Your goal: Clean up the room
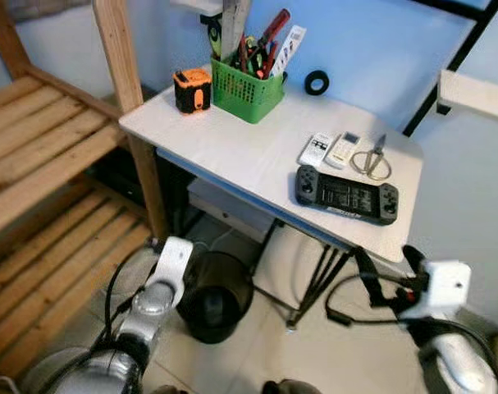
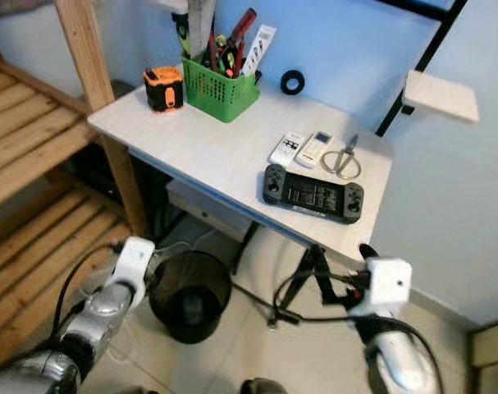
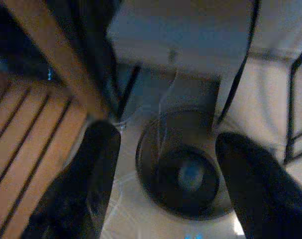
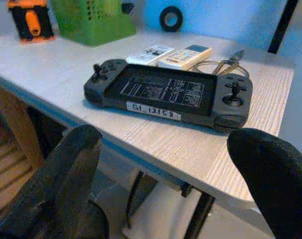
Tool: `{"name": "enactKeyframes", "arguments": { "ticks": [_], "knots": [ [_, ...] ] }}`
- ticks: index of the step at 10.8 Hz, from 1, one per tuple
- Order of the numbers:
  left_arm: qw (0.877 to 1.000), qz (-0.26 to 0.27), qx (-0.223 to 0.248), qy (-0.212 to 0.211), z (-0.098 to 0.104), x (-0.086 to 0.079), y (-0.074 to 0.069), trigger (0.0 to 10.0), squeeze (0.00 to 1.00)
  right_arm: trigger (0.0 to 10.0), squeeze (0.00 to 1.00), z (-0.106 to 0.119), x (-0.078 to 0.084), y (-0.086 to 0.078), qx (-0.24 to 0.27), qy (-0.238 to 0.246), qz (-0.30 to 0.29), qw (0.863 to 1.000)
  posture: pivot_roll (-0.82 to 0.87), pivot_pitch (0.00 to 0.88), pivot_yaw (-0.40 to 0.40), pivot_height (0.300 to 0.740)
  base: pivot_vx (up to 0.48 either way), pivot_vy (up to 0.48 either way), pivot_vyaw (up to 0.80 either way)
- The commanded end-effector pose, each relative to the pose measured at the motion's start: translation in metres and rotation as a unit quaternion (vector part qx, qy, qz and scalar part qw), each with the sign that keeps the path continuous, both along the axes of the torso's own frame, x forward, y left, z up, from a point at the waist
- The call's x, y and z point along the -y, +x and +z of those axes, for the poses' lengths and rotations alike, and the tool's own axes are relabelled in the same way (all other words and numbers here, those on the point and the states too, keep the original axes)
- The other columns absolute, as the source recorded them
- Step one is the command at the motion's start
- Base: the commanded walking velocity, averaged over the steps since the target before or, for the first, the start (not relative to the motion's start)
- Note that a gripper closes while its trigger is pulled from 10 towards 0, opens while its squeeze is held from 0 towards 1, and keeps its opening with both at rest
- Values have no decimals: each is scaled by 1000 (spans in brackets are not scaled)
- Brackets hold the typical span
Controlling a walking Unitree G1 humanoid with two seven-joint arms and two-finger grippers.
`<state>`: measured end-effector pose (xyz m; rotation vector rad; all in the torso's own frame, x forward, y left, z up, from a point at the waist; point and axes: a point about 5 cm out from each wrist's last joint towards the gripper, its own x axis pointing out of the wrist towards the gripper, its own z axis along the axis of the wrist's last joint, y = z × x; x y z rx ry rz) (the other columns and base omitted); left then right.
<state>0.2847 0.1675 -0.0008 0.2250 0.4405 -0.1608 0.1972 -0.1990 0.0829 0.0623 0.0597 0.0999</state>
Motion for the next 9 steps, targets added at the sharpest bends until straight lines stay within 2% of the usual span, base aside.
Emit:
{"name": "enactKeyframes", "arguments": {
  "ticks": [1, 2, 3, 4, 5, 6, 7, 8, 9],
  "knots": [
    [995, -24, 84, -51, 31, 13, 3, 10000, 0, 10000, 0, -2, -4, 6, 7, 1, -9, 1000, -47, 16, -7, 740, 0, 0, 0],
    [974, -69, 196, -91, 87, 27, 0, 10000, 0, 10000, 0, 1, -10, 14, 23, 11, -12, 1000, -25, 0, 7, 740, 0, 0, 0],
    [949, -108, 284, -83, 126, 31, -2, 10000, 0, 10000, 0, 6, -9, 22, 41, 13, -23, 999, -6, 0, 18, 740, 0, 0, 0],
    [934, -124, 330, -62, 146, 32, -4, 10000, 0, 10000, 0, 11, -6, 28, 57, 11, -35, 998, -1, 0, 23, 740, 0, 0, 0],
    [923, -139, 357, -35, 156, 37, -8, 10000, 0, 10000, 0, 13, 0, 36, 71, 6, -54, 996, -5, 0, 21, 740, 0, 0, 0],
    [933, -132, 332, -49, 147, 40, -8, 10000, 0, 10000, 0, 12, 2, 40, 71, 2, -58, 996, -9, 0, 18, 740, 0, 0, 0],
    [951, -104, 283, -63, 133, 41, 0, 10000, 0, 10000, 0, 13, 4, 47, 69, -8, -59, 996, -23, 0, 4, 740, 0, 0, 0],
    [956, -87, 265, -86, 129, 40, 9, 10000, 0, 10000, 0, 15, 4, 56, 69, -6, -58, 996, -34, 0, 0, 740, 0, 0, -744],
    [957, -89, 265, -81, 128, 41, 14, 10000, 0, 10000, 0, 16, 1, 62, 76, -6, -54, 996, -39, 0, 2, 740, 0, 0, -731]
  ]
}}
